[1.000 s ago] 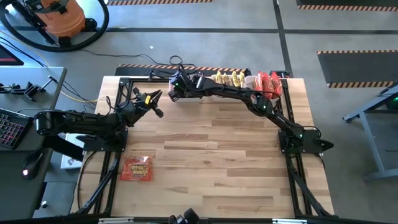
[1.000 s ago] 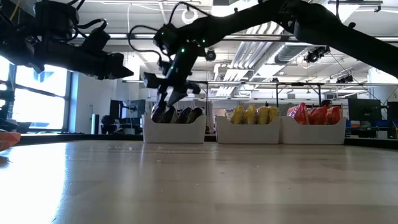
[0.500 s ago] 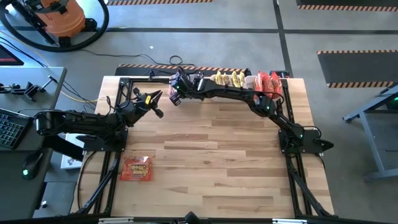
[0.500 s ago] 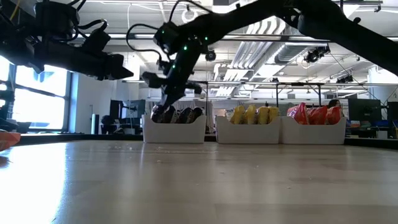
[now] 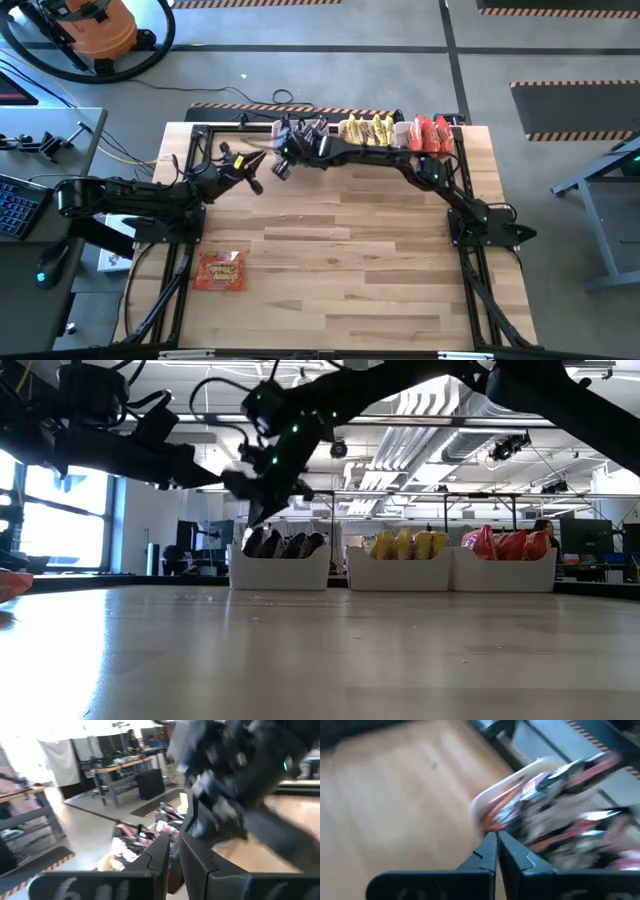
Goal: Sort Maruchan noodles
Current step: Put the black noodle into the left white bin, then put the orange noodle into the right white bin
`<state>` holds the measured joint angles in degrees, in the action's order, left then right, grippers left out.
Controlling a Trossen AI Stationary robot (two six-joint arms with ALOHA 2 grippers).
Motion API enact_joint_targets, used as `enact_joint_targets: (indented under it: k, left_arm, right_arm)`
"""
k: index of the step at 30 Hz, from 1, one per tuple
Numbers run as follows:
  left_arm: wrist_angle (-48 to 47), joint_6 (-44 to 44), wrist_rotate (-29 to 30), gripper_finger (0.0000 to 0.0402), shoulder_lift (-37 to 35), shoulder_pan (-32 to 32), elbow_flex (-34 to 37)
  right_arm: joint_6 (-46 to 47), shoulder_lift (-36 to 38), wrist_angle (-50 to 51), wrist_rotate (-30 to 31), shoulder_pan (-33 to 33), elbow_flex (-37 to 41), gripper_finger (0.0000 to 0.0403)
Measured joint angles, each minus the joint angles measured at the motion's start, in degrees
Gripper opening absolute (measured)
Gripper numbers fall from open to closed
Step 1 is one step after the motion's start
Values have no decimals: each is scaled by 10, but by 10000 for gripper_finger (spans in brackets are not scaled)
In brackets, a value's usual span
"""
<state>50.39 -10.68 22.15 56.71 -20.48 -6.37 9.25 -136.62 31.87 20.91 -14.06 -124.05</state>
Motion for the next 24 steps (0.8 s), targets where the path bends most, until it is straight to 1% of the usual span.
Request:
enact_joint_targets:
  k: [3,6,7,10,15,17,19,21,24]
  left_arm:
    - [-21,1,-12,35,0,8,0]
    - [-44,1,-12,35,0,23,0]
    - [-51,2,-12,35,0,29,0]
    - [-64,1,-15,35,0,49,0]
    - [-72,5,-83,35,0,78,0]
    - [-81,23,-125,35,0,85,-1]
    - [-118,45,-173,35,0,89,-14]
    - [-171,73,-208,35,0,96,-39]
    - [-271,121,-234,35,0,121,-92]
  right_arm:
    - [-11,0,-67,-6,12,60,0]
    - [-18,22,-184,-26,19,156,0]
    - [-17,34,-238,-32,21,190,0]
    - [-18,83,-371,-62,25,300,0]
    - [-23,187,-551,-137,26,482,0]
    - [-32,231,-595,-164,26,545,0]
    - [-43,272,-602,-181,26,601,0]
    - [-53,309,-601,-182,25,646,0]
    - [-68,363,-604,-184,21,701,0]
